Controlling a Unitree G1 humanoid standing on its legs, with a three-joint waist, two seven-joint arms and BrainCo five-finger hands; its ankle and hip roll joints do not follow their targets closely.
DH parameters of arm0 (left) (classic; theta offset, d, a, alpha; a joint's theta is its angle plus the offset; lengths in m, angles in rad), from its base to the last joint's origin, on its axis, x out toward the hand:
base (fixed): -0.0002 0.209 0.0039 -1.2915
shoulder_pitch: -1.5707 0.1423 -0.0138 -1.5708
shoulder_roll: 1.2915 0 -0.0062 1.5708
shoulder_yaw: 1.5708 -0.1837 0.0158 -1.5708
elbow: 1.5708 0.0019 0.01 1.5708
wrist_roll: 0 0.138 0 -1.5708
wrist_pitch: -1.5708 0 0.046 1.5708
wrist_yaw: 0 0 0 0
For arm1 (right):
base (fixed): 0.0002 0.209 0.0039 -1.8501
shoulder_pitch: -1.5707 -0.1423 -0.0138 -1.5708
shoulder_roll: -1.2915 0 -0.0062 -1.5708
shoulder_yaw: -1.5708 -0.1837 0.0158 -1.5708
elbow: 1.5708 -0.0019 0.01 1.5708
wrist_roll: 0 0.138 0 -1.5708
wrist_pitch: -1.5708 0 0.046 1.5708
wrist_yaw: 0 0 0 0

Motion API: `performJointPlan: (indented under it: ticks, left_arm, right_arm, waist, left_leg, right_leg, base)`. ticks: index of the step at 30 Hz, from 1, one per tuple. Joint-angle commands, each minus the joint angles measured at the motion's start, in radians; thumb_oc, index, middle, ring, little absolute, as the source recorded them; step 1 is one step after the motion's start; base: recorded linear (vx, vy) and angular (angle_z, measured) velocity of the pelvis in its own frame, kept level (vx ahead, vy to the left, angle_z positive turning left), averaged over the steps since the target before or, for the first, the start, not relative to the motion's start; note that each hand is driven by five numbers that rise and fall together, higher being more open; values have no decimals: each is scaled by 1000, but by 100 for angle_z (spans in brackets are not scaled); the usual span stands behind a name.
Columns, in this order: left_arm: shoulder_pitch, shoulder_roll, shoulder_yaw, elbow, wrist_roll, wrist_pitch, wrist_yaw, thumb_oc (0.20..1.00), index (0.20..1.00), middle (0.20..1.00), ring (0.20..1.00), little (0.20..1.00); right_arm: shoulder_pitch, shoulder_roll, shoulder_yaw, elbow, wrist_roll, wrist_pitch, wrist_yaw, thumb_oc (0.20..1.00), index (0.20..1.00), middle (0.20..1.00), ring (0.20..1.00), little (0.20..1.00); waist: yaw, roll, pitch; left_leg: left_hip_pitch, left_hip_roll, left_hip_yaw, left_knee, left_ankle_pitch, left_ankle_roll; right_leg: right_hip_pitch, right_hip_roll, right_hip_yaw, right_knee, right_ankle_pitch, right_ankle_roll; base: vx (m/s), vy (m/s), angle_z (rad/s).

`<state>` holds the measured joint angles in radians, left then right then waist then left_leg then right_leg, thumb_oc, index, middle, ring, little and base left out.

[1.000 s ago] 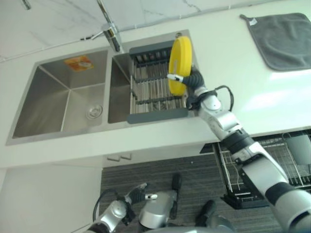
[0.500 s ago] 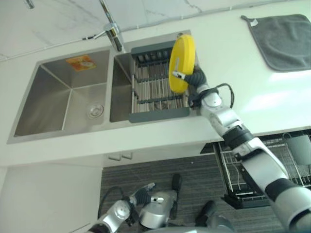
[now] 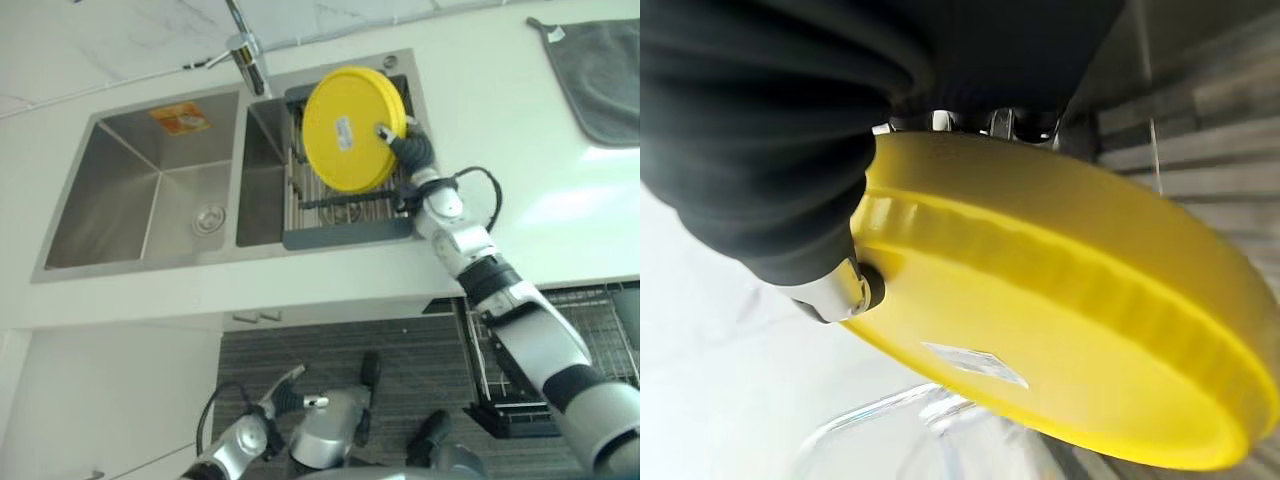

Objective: Place the dishes in the dishwasher.

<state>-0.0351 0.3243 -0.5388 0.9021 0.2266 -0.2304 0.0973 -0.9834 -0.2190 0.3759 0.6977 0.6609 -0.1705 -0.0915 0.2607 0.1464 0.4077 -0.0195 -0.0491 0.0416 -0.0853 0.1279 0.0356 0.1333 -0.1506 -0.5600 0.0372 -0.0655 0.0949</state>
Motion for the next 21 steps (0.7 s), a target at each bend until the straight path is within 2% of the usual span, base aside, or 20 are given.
performJointPlan:
  ticks: [1, 5, 8, 12, 16, 21]
  left_arm:
    - [21, 7, -68, 34, 76, 3, 53, 1000, 1000, 1000, 1000, 1000]
    - [23, -2, -69, 48, 103, 5, 88, 1000, 1000, 1000, 1000, 1000]
    - [26, -9, -74, 60, 116, 23, 101, 1000, 1000, 1000, 1000, 1000]
    - [34, -21, -59, 112, 105, 56, 113, 1000, 1000, 1000, 1000, 1000]
    - [36, -28, -28, 145, 99, 70, 103, 1000, 1000, 1000, 1000, 1000]
    - [33, -35, -6, 153, 88, 79, 84, 1000, 1000, 1000, 1000, 1000]
  right_arm:
    - [-60, 33, -16, -63, 75, -144, 85, 200, 200, 200, 200, 200]
    - [-44, 50, -9, -119, 124, -205, 111, 200, 200, 200, 200, 200]
    - [-33, 75, -9, -198, 145, -277, 93, 200, 200, 200, 200, 200]
    - [14, 138, 12, -340, 316, -316, 79, 200, 200, 200, 200, 200]
    - [70, 158, 13, -448, 364, -336, 69, 200, 200, 200, 200, 200]
    - [173, 137, 14, -610, 400, -333, 31, 200, 200, 200, 200, 200]
  waist:
    - [44, -4, -18]
    - [42, -12, -28]
    - [38, -24, -52]
    - [19, -47, -105]
    - [-7, -65, -144]
    - [-59, -87, -198]
  left_leg:
    - [-1, 36, 24, 22, -75, -58]
    - [6, 40, 22, 21, -77, -62]
    - [23, 45, 27, 17, -83, -65]
    - [60, 58, 69, 22, -99, -71]
    - [85, 68, 93, 28, -115, -70]
    - [112, 80, 124, 44, -140, -70]
  right_leg:
    - [-100, -96, 30, 175, -74, -6]
    - [-88, -87, 27, 164, -75, -6]
    - [-65, -74, 21, 144, -75, -6]
    - [-16, -48, 22, 87, -64, -8]
    - [6, -28, 41, 57, -59, -12]
    - [24, 3, 85, 25, -50, -20]
  base:
    - [-33, -39, 1]
    - [-33, -87, 0]
    - [-37, -139, 1]
    - [-71, -192, -8]
    - [-48, -171, -18]
    - [-17, -168, -40]
